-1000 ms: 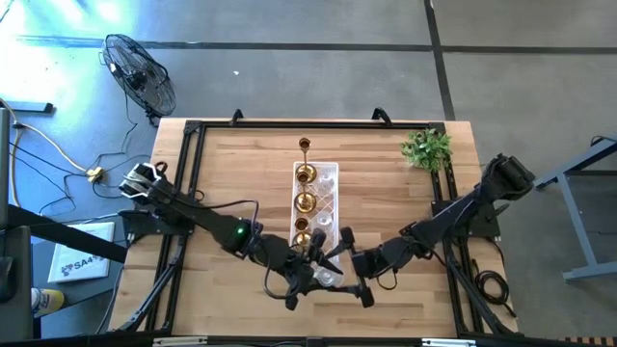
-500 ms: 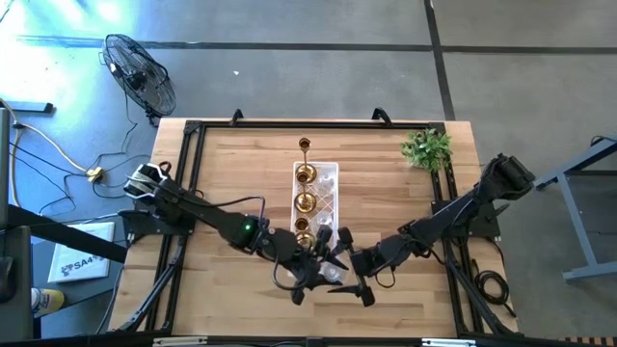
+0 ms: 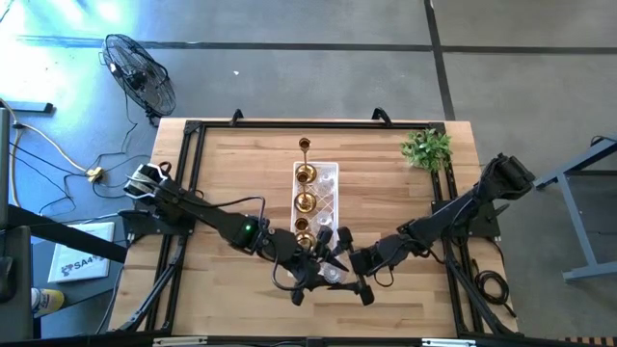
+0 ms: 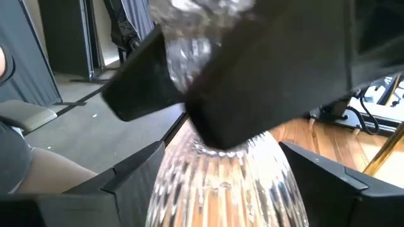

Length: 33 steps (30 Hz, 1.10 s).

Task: Pick & Place candle stick holders
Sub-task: Put the transparent candle holder on the shelf aligned with the other transparent candle holders

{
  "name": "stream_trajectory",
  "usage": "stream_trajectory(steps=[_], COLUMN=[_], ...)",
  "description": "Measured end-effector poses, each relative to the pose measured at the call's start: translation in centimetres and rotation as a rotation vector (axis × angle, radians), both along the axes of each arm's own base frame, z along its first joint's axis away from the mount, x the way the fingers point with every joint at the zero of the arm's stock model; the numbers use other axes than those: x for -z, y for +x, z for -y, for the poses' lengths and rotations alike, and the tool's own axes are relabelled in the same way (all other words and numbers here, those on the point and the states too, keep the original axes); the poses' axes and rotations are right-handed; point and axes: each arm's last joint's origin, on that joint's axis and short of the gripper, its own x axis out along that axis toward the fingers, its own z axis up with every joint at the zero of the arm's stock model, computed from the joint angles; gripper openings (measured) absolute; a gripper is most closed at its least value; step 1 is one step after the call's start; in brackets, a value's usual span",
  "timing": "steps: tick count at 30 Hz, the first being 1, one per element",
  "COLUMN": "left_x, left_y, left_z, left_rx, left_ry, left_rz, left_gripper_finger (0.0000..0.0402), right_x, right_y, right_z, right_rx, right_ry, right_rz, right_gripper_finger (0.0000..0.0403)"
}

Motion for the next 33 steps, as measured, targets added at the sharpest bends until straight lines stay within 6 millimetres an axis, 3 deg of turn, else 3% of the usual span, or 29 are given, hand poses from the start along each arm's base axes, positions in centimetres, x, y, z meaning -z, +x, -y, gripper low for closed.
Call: stream_trajectory(steps=[4, 22, 29, 33], left_x=[0.05, 0.09, -0.54, -0.76], left_y=[0.02, 0.0, -0.01, -0.14], left_z=[-0.01, 0.07, 0.17, 0.46], left_rx=[-0.001, 0.006, 0.018, 0.024], left_ry=[-0.002, -0.005, -0.068, -0.146], left_rz=[-0.003, -0.006, 0.031, 0.026], left_gripper_finger=[0.0153, 0.0156, 0.0326, 0.0386], right_x=[0.0, 0.1, 0.51, 0.35], right_y=[-0.01, -0.02, -0.03, -0.06], right_z=[-0.02, 0.01, 0.06, 0.06], right_rx=[-0.002, 0.002, 0.013, 0.029], right_ry=[-0.007, -0.039, -0.062, -0.061], right_rz=[0.003, 0.001, -0.023, -0.016], right_gripper_finger=[0.0274, 0.0274, 0.0274, 0.0274])
